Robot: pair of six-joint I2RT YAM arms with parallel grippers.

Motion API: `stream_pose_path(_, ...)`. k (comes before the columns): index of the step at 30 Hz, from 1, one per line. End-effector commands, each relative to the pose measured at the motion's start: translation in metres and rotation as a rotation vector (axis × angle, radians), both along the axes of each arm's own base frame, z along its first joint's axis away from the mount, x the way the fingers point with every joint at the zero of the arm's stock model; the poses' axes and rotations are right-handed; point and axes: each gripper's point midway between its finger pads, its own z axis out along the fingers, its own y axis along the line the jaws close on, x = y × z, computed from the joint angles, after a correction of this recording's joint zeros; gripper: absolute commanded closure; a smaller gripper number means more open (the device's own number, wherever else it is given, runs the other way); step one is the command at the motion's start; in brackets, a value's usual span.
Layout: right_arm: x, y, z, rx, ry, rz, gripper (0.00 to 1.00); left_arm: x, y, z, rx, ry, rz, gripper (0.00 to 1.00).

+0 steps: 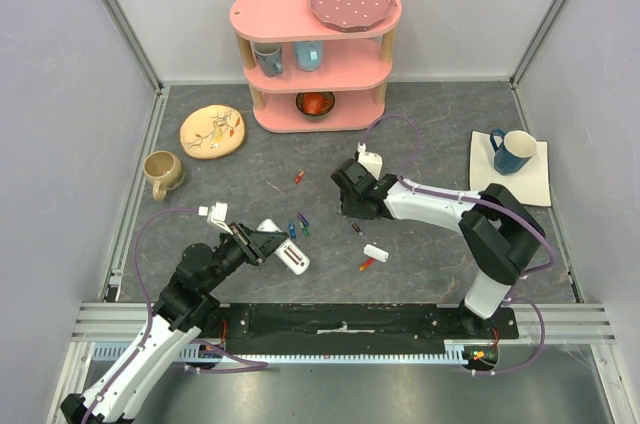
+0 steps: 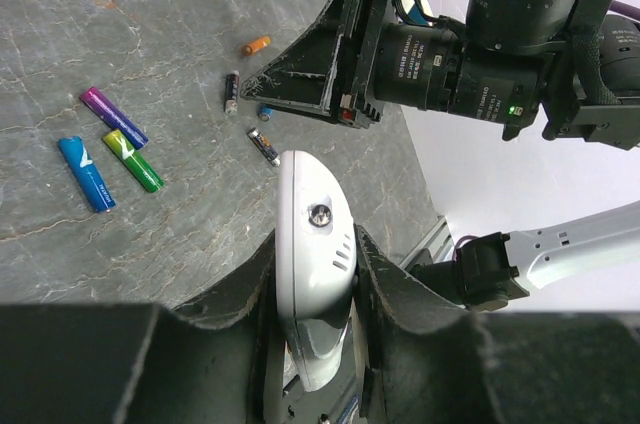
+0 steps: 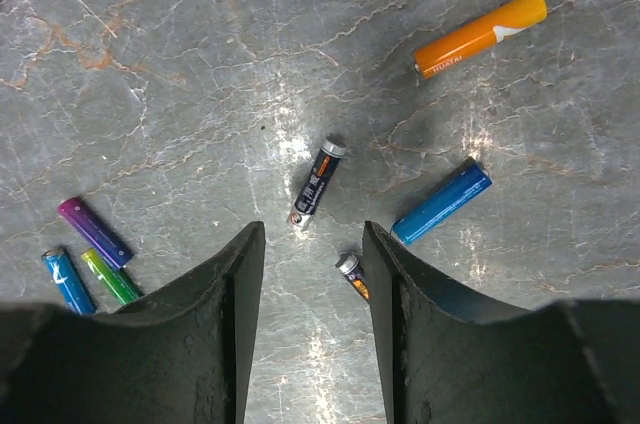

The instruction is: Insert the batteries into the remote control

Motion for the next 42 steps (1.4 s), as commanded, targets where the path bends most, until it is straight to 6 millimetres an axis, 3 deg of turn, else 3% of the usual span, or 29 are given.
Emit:
stream_pose_path(1, 0.014, 0.01, 0.015, 0.011, -0.052, -0.044, 0.49, 0.004, -0.001, -0.008, -0.006, -0.014, 0.008, 0.98)
stream_pose_path(8, 0.015, 0.017, 0.004, -0.01, -0.03, -0.033, 0.5, 0.004, -0.001, -0.007, -0.006, -0.018, 0.005, 0.98)
stream_pose_path(15, 0.009, 0.012, -0.013, -0.049, 0.01, -0.038, 0.51, 0.003, -0.001, -0.007, -0.009, -0.02, 0.0, 0.98)
stream_pose_path(30, 0.0, 0.009, -0.028, -0.092, 0.045, -0.025, 0.59, 0.003, -0.001, -0.016, 0.001, -0.004, 0.0, 0.98)
stream_pose_path(33, -0.003, 0.006, -0.031, -0.107, 0.051, -0.013, 0.64, 0.003, -0.002, -0.017, 0.0, -0.003, -0.001, 0.98)
stream_pose_path(42, -0.018, -0.013, -0.044, -0.196, 0.074, 0.066, 0.92, 0.002, -0.003, -0.019, -0.007, 0.003, -0.006, 0.98)
